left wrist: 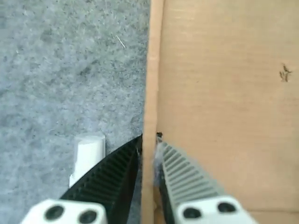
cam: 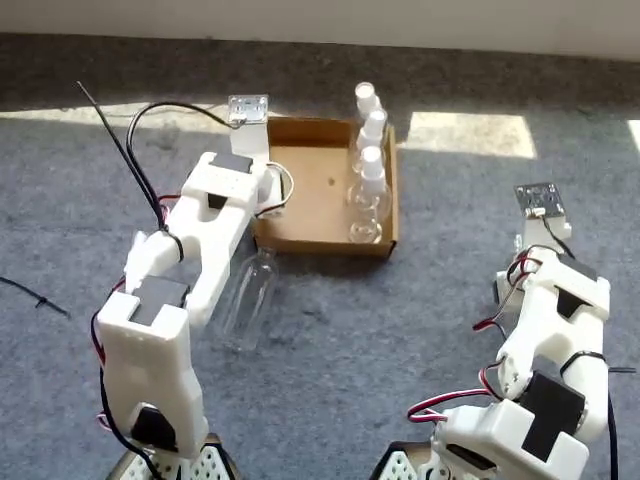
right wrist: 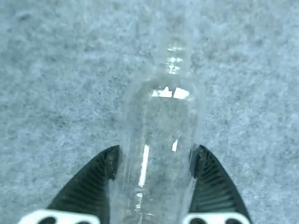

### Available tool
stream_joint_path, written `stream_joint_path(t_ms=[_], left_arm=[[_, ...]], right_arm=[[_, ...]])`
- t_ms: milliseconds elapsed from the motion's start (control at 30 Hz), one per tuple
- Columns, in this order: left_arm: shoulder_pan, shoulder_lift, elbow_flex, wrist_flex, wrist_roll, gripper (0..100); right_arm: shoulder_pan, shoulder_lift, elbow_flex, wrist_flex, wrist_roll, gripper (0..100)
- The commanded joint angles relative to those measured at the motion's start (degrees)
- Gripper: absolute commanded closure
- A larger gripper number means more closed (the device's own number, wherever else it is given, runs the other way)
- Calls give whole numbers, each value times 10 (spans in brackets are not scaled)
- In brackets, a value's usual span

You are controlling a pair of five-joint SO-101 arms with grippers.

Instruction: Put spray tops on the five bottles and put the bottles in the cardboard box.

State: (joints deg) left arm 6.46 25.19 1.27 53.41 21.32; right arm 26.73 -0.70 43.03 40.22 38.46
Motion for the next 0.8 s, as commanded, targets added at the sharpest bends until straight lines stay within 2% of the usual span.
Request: stream_joint_path(t_ms=[0,167,233,433,767], left_arm=[[-9,-12,-2,15,5,941],[-9,-13,-7,25,1,800],[-9,-13,-18,25,-30,772],[-9,-13,-71,49,-79,737],[-20,-13,-225,142,-82,733]], right_arm=[[1,14,25,0,4,929],[1,14,25,0,5,929],[1,15,25,0,5,929],[1,15,25,0,5,929],[1,15,25,0,6,929]])
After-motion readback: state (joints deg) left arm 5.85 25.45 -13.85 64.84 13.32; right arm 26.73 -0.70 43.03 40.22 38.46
